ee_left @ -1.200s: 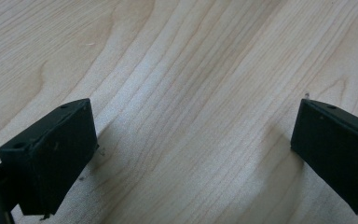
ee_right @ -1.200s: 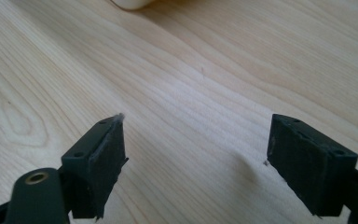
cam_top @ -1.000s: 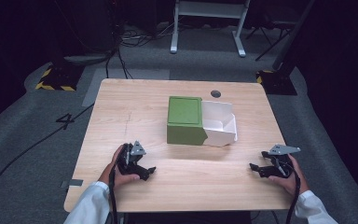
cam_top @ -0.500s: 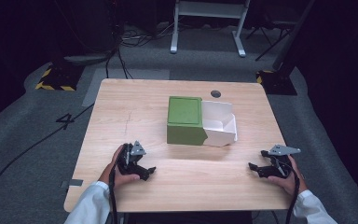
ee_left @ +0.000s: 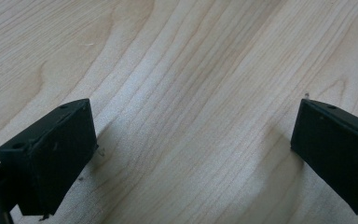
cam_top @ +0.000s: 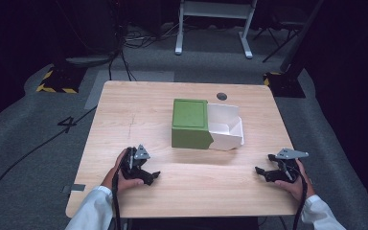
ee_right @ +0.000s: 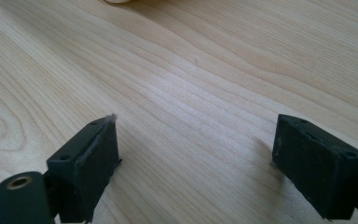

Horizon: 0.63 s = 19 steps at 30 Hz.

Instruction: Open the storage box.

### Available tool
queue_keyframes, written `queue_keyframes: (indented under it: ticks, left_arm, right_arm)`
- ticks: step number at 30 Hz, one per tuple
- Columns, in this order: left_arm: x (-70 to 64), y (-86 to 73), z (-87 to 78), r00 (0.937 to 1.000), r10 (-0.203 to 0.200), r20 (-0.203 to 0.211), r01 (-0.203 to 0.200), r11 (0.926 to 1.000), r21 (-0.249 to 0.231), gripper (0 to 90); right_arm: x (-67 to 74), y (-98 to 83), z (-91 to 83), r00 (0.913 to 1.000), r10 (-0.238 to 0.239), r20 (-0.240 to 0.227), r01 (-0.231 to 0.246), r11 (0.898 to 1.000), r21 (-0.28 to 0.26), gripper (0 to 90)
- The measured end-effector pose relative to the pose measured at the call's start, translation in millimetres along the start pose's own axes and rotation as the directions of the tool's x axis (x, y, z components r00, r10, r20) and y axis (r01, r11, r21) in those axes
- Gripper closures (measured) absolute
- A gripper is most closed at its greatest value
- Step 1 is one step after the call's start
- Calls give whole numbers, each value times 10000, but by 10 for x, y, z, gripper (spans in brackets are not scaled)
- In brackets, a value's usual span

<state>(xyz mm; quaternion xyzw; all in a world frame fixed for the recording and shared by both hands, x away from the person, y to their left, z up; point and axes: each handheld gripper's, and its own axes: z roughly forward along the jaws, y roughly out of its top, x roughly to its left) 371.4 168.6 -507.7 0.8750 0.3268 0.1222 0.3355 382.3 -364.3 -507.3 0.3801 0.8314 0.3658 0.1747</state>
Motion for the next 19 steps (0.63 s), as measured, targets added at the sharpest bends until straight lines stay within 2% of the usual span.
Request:
queue_keyframes:
  ticks: [19]
  left_arm:
    - [2,9,9,10000,-53,43,53,10000,14,1]
  right_arm:
    - [-2,0,1,10000,-9,-14,9,10000,-6,146]
